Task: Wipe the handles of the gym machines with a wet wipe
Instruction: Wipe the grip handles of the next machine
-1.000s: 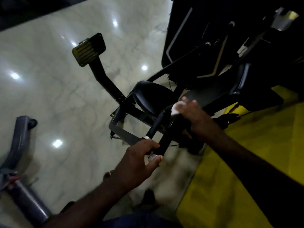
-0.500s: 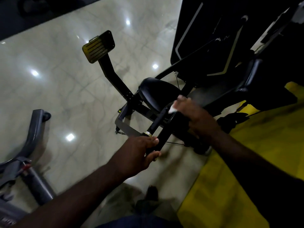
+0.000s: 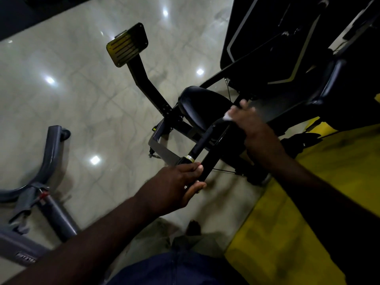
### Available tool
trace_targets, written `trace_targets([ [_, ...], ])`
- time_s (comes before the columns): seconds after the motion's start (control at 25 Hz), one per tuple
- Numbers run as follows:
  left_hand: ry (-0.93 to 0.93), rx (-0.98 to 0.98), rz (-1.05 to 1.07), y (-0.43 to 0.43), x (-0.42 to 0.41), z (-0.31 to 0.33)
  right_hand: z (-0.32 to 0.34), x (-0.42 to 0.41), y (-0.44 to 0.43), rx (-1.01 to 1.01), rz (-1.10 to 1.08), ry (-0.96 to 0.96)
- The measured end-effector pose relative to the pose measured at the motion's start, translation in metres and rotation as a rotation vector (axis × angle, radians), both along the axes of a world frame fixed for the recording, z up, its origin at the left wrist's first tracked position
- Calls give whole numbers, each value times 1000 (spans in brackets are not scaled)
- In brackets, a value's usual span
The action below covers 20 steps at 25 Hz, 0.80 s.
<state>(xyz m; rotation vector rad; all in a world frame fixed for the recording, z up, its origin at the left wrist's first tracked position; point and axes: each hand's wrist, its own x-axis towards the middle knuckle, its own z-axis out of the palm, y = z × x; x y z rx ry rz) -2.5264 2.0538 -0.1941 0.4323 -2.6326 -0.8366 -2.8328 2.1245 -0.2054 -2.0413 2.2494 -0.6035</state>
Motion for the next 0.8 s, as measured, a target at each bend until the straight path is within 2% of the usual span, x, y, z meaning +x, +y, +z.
trace_targets([
  [0.04,6,-4,-2,0,0,1,6,-10,-9,14,-89,-43],
  [0.12,21,18,-25,-3,-1,6,1,12,-9,20,-126,-58],
  [0.24,30,48,-49,-11,-4,9,-12,74,28,-20,141,7],
  [0.32,6,67,-77,-16,-8,10,-5,61,32,-15,376,98],
  [0.36,-8,73,-94,-18,-10,11,-2,38,20,-19,409,144],
  [0.4,-24,81,-113,-21,-12,12,-1,14,5,-2,349,131],
  [0.48,-51,112,-143,-27,-16,13,2,-32,-29,83,66,-54],
  [0.6,-53,117,-138,-34,-25,16,6,-37,-43,256,-202,-332],
  [0.72,3,129,-109,-42,-36,17,2,4,-10,57,-337,-621],
  [0.8,18,123,-74,-42,-45,15,-4,22,12,-87,-421,-708],
])
